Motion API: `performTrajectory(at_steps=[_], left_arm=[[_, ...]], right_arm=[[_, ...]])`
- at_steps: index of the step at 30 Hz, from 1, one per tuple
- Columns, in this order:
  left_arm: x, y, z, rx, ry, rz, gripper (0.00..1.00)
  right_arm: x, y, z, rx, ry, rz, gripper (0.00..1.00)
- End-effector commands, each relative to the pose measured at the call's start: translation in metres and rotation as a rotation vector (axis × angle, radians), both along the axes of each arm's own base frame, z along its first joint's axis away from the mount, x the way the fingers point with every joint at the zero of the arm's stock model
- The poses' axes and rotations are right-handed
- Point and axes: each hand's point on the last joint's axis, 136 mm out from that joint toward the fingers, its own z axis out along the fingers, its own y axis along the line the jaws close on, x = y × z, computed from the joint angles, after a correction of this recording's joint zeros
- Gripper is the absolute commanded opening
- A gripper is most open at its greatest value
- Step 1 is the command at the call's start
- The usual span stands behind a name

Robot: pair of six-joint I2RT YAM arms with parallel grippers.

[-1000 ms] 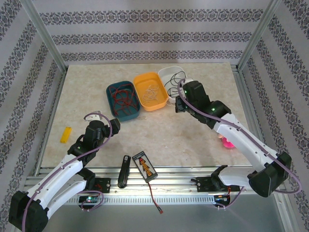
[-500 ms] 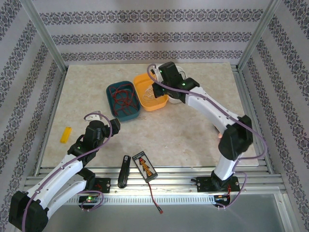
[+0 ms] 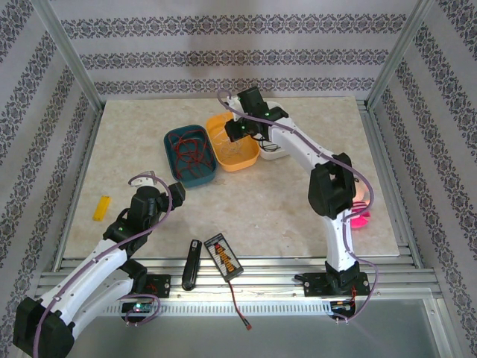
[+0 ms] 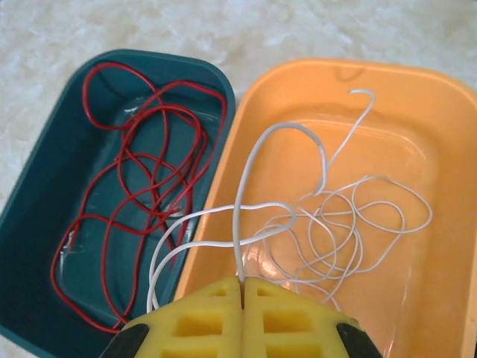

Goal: Untangle the cables

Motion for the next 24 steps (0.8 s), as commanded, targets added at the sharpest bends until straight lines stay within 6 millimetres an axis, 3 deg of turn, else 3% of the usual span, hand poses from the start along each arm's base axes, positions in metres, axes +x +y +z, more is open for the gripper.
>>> performTrajectory(at_steps=[1,8,14,24], left_arm=[[0.001,0.002,0.01,0.007,-0.028,0.004,1.0],[0.001,0.001,0.01,0.0,-0.027,0.004,0.99],[0.001,0.001,0.01,-0.001,-0.028,0.004,1.0],[0.001,0.002,0.01,0.002,-0.026,0.006,1.0]], right_arm=[[0.002,0.008,-0.005,0.03,0.026,0.053,0.0],[0.003,0.008,-0.033,0.008,0.085,0.062,0.0],[0.008,-0.013,-0.057,-0.067,0.128,-0.007,0.0],[0.013,-0.039,-0.071,-0.134,0.158,-0.083,0.25]])
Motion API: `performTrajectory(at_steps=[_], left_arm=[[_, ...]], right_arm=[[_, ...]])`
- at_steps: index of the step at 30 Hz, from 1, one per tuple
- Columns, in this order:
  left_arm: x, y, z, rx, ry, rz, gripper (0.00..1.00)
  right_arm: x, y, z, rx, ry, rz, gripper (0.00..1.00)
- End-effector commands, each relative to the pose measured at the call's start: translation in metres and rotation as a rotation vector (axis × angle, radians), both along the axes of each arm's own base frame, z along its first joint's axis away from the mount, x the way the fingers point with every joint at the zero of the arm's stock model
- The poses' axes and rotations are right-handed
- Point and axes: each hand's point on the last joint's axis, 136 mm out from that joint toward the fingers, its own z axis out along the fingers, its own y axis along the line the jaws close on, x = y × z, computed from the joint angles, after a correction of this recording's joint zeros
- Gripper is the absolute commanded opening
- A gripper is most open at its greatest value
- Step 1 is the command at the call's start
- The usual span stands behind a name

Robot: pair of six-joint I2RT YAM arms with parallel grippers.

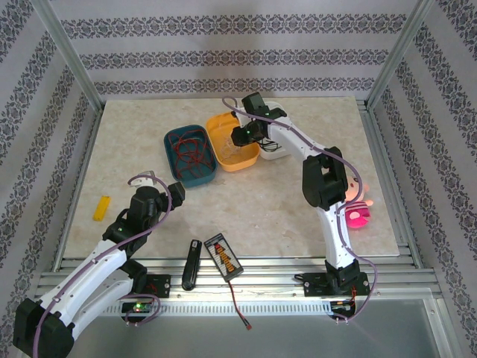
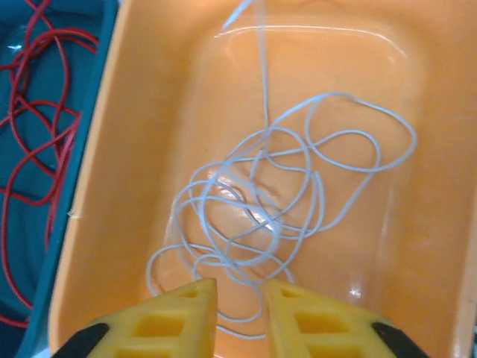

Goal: Untangle the cables

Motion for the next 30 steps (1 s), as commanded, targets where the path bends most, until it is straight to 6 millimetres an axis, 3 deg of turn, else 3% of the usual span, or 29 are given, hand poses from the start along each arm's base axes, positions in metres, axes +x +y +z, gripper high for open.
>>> performTrajectory(at_steps=[1,9,14,17,23,30], left_arm=[[0.001,0.002,0.009,0.005,-0.021,0.007,1.0],[0.0,0.002,0.011,0.003,-0.024,0.003,0.99],[0.001,0.0,0.016,0.005,-0.04,-0.006,0.99],[0.003,-0.001,0.023,0.008,-0.052,-0.016,0.99],[0.004,0.0,0.035,0.036,-0.081,-0.028,0.99],[0.005,0.014,0.048,0.119,-0.112,0.012,0.99]], right_arm=[[0.002,-0.007,-0.003,-0.045,0.004,-0.018,0.26],[-0.005,-0.016,0.032,-0.069,-0.067,-0.049,0.28],[-0.02,-0.027,0.064,-0.075,-0.128,-0.076,0.31],[-0.034,-0.038,0.082,-0.069,-0.16,-0.104,0.37],[-0.073,-0.075,0.105,-0.081,-0.222,-0.189,0.52],[-0.117,-0.137,0.119,-0.105,-0.308,-0.338,0.77]])
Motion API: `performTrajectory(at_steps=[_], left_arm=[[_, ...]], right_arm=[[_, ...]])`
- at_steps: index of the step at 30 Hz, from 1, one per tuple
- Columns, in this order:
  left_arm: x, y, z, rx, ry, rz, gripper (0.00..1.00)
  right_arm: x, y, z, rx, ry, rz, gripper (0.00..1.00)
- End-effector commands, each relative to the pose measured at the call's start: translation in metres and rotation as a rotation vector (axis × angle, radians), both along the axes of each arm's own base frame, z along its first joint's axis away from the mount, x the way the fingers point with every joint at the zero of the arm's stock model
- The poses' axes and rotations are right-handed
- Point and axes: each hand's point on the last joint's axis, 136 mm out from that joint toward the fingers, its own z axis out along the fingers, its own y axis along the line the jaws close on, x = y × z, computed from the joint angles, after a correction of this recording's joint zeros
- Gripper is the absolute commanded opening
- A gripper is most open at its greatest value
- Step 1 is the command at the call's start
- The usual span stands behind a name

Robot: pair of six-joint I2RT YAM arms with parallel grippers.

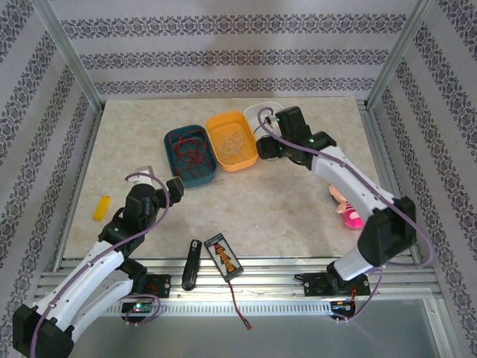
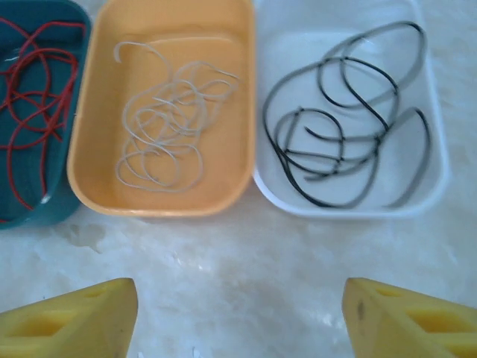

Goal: Untangle the cables

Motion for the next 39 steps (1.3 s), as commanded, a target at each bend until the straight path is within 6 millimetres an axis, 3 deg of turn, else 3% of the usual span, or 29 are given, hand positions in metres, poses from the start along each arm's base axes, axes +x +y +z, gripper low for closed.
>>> performTrajectory(at_steps=[1,7,17,24,29,32,39], left_arm=[[0.001,0.013,0.016,0.078,-0.035,0.037,0.99],[0.002,0.032,0.029,0.178,-0.072,0.118,0.99],[0.015,0.066,0.052,0.32,-0.16,0.248,0.99],[0.038,0.093,0.028,0.343,-0.094,0.285,0.99],[0.044,0.111,0.002,0.328,-0.05,0.286,0.99],[0.045,0.115,-0.011,0.327,-0.052,0.261,0.99],[0.05,0.106,-0.031,0.347,-0.14,0.166,0.99]], right_arm=[[-0.008,-0.037,0.01,-0.025,-0.085,-0.126,0.79],[-0.033,-0.09,0.015,0.0,-0.203,-0.28,0.98],[-0.066,-0.135,-0.005,-0.049,-0.468,-0.352,0.98],[-0.075,-0.164,-0.042,-0.045,-0.453,-0.434,0.98],[-0.079,-0.179,-0.072,-0.082,-0.428,-0.459,0.98],[-0.08,-0.184,-0.079,-0.069,-0.452,-0.464,0.98],[-0.075,-0.192,-0.082,-0.031,-0.48,-0.489,0.98]])
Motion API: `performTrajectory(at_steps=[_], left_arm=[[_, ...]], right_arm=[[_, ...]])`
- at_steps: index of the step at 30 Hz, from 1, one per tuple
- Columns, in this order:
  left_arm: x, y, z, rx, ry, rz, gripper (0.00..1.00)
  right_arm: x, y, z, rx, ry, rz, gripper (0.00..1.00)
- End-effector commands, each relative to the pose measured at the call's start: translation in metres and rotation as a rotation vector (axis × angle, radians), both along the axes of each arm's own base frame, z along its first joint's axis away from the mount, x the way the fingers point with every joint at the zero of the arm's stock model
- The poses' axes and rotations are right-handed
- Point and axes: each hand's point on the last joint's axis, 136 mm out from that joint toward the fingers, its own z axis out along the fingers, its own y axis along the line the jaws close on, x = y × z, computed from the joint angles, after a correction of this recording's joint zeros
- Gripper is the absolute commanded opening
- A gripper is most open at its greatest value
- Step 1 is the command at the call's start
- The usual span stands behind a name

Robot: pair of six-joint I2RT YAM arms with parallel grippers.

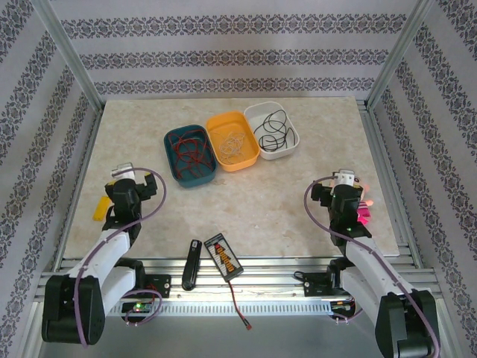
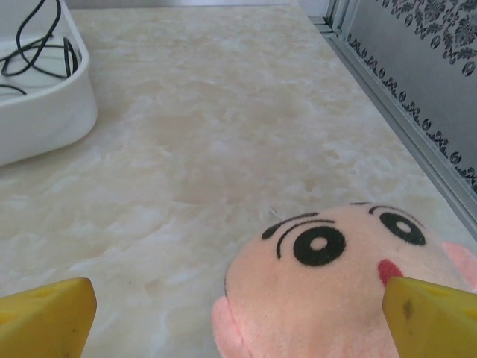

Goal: Untangle the cables

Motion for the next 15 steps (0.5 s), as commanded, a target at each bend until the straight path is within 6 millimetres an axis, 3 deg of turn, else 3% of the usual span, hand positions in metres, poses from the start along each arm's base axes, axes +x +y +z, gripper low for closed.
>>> performTrajectory(at_steps=[1,6,15], left_arm=[[0.015,-0.011,0.017,0.023,-0.13,-0.101,0.99],[0.025,-0.024,0.0,0.014,-0.119,-0.184,0.99],[0.04,-0.039,0.002,0.025,-0.167,-0.281,0.99]], right_arm=[[0.011,0.004,0.015,0.025,-0.092,0.026,0.98],[0.026,0.018,0.012,0.053,-0.074,0.098,0.98],[0.054,0.038,0.007,0.03,-0.089,0.222,0.98]])
